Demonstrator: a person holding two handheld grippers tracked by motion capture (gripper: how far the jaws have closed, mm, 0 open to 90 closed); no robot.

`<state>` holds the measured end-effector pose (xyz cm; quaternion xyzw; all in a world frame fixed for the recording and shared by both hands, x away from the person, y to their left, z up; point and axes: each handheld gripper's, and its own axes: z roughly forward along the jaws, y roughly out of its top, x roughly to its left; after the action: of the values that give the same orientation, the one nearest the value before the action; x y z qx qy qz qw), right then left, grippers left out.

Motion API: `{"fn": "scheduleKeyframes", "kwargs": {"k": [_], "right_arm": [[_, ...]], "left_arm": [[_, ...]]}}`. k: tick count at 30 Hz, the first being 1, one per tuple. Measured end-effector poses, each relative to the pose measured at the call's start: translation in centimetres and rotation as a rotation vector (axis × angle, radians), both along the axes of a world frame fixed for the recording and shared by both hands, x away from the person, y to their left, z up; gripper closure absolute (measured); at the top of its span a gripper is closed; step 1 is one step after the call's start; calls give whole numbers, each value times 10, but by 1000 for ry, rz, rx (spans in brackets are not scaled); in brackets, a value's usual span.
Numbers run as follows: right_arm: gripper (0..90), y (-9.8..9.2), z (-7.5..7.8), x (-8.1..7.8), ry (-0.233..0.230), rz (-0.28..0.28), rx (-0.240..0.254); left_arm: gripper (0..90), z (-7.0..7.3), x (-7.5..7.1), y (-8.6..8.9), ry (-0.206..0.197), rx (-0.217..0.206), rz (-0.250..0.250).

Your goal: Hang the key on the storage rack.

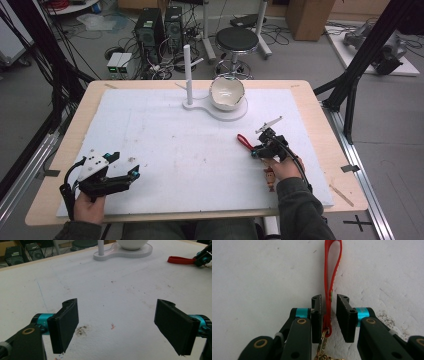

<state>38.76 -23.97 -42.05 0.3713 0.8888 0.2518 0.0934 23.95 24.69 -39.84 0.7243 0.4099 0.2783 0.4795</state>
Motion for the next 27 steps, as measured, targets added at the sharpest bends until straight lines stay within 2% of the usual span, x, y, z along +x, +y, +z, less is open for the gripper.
{"fn": "scheduleKeyframes", "kwargs": {"k": [5,12,17,27], "right_arm": [[823,0,0,0,6,-8,2],[832,-2,1,1,13,-6,9],[833,-6,4,0,12,-6,47],[833,-14,18,-8,-19,-7,130]], "left_arm": [[201,0,0,0,-3,0,1],[202,0,0,0,-4,3,-2],[202,1,0,1,-5,1,4],[202,1,0,0,-5,4,2]]}}
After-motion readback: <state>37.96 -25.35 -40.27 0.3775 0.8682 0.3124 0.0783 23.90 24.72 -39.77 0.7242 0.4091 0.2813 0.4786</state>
